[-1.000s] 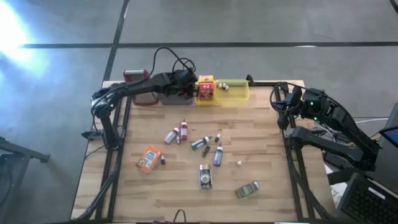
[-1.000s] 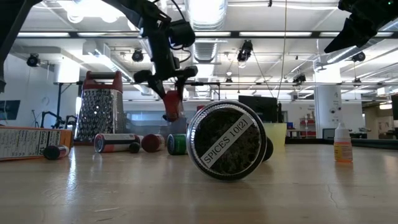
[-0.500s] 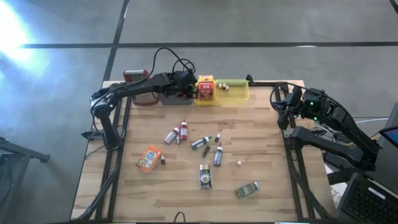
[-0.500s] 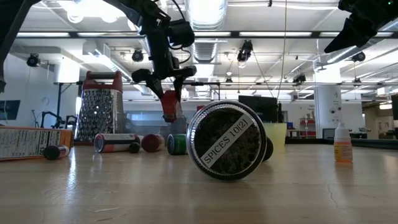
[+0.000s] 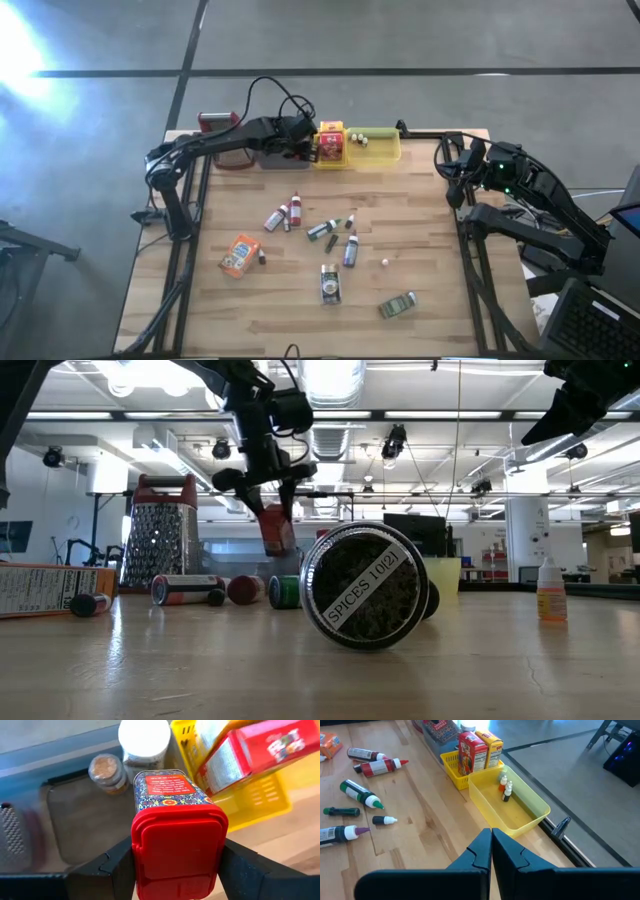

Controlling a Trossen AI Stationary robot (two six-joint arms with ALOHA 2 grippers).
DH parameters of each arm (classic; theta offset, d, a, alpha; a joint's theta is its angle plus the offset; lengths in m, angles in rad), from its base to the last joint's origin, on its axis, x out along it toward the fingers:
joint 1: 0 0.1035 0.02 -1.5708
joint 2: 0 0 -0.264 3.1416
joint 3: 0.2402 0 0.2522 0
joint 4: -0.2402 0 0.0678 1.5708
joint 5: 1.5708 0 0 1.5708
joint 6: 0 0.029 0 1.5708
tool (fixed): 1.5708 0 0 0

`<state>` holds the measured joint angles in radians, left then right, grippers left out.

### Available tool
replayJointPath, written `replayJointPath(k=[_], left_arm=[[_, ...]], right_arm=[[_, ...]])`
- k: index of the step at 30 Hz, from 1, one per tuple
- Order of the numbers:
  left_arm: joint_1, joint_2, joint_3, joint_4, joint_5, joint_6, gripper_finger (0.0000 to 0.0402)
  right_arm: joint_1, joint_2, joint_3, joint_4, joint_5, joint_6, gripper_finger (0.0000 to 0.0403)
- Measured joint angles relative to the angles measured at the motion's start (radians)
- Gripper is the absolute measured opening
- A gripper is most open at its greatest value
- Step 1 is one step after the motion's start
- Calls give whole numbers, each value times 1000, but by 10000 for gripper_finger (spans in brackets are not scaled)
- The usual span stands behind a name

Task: Pick & Place Kitchen Items
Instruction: Put the red seasoning can into the black bin

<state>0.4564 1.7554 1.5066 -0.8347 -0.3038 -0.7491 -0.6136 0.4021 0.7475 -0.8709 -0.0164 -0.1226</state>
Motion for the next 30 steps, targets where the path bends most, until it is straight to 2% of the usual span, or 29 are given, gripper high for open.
replayJointPath(k=[15, 24, 30], left_arm=[[45, 6, 7, -4, 69, 224, 233], [80, 47, 7, -3, 141, 282, 233], [98, 64, 7, -4, 150, 285, 233]], right_arm=[[0, 0, 0, 0, 0, 0, 8], [0, 0, 0, 0, 0, 0, 8], [0, 0, 0, 0, 0, 0, 8]])
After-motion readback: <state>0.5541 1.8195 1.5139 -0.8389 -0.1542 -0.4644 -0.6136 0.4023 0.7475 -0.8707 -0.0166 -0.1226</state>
